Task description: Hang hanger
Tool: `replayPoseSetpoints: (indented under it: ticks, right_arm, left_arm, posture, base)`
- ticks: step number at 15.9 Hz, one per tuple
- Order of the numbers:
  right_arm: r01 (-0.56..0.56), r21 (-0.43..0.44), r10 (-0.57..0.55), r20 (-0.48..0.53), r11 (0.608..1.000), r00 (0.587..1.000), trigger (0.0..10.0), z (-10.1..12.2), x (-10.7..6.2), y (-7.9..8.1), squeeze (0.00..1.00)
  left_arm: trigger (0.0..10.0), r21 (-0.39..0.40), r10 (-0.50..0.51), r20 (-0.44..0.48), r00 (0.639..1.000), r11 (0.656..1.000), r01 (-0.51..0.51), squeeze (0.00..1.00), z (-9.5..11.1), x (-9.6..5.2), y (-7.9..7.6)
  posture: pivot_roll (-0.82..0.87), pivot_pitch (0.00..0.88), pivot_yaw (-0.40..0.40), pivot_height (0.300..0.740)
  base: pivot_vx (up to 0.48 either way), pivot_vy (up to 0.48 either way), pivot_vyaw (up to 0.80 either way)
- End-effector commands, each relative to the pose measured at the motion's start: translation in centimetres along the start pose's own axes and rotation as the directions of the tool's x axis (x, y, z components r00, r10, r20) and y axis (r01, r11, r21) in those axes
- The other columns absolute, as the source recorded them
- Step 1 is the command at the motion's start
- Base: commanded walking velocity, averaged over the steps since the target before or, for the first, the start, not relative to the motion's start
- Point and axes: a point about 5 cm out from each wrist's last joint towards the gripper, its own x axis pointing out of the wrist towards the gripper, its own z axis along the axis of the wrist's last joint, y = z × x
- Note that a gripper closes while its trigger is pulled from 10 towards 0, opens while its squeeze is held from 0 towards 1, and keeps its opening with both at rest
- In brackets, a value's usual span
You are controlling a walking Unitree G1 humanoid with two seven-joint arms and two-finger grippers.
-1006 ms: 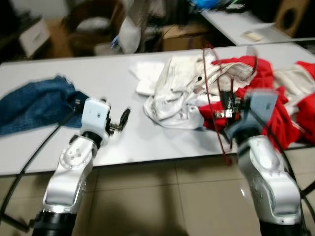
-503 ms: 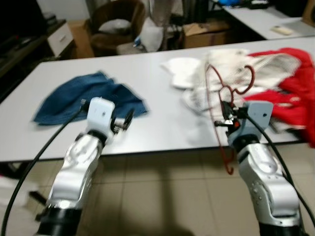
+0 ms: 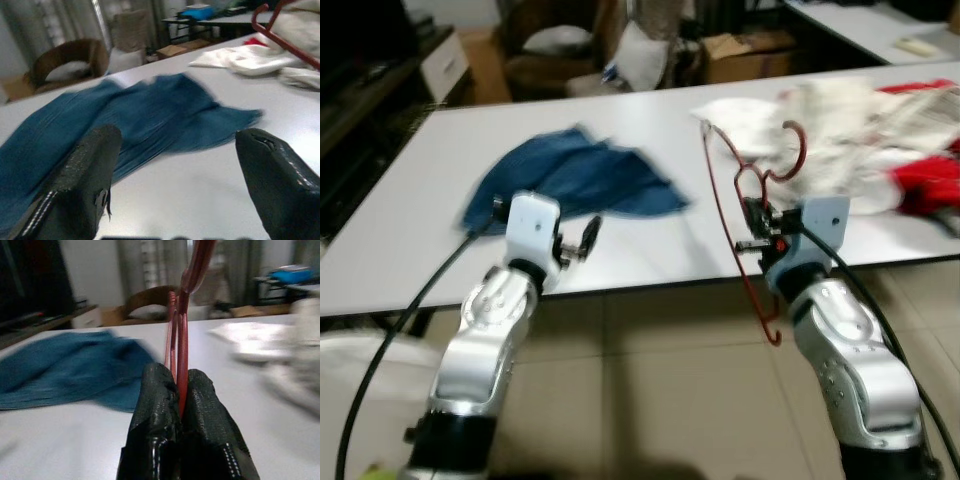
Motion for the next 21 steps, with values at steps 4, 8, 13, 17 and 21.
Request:
replayPoseSetpoints:
  ticks: [4, 8, 13, 17, 21]
  right_arm:
    - [0.093, -0.027, -0.094, -0.036, 0.995, 0.995, 10.0, -1.4, 0.5, -0.7, 0.00]
    - [0.100, -0.007, -0.100, -0.009, 0.995, 0.995, 10.0, -1.4, 0.4, -1.2, 0.00]
    - [0.080, -0.039, -0.079, 0.029, 0.996, 0.996, 10.0, -0.8, 0.7, -1.9, 0.00]
    - [0.031, -0.040, -0.029, 0.045, 0.999, 0.999, 10.0, -0.5, 1.2, -1.2, 0.00]
    - [0.017, -0.085, -0.013, 0.046, 0.996, 0.999, 10.0, -0.8, 1.3, -1.0, 0.00]
  left_arm:
    - [10.0, -0.047, 0.049, 0.007, 0.999, 0.998, -0.049, 0.00, -0.6, -0.8, 0.9]
    - [10.0, -0.048, 0.027, 0.020, 0.999, 0.998, -0.026, 0.00, 0.0, -0.7, 0.7]
    - [10.0, -0.054, 0.038, -0.001, 0.999, 0.998, -0.038, 0.00, -0.8, -0.6, 0.8]
    - [10.0, -0.062, 0.064, 0.004, 0.998, 0.996, -0.064, 0.00, -0.9, -0.4, 1.3]
    - [10.0, -0.045, 0.056, 0.000, 0.998, 0.997, -0.056, 0.00, -1.0, -0.5, 1.6]
  posture:
    - [-0.06, 0.000, 0.054, 0.740]
    - [-0.05, 0.000, 0.064, 0.740]
    - [-0.07, 0.000, 0.065, 0.740]
    - [-0.08, 0.000, 0.054, 0.740]
    - [-0.08, 0.000, 0.045, 0.740]
  base:
    - [0.000, 0.000, 0.00]
    - [0.000, 0.000, 0.00]
    - [0.217, 0.000, 0.00]
    - [0.284, 0.000, 0.00]
    - [0.315, 0.000, 0.00]
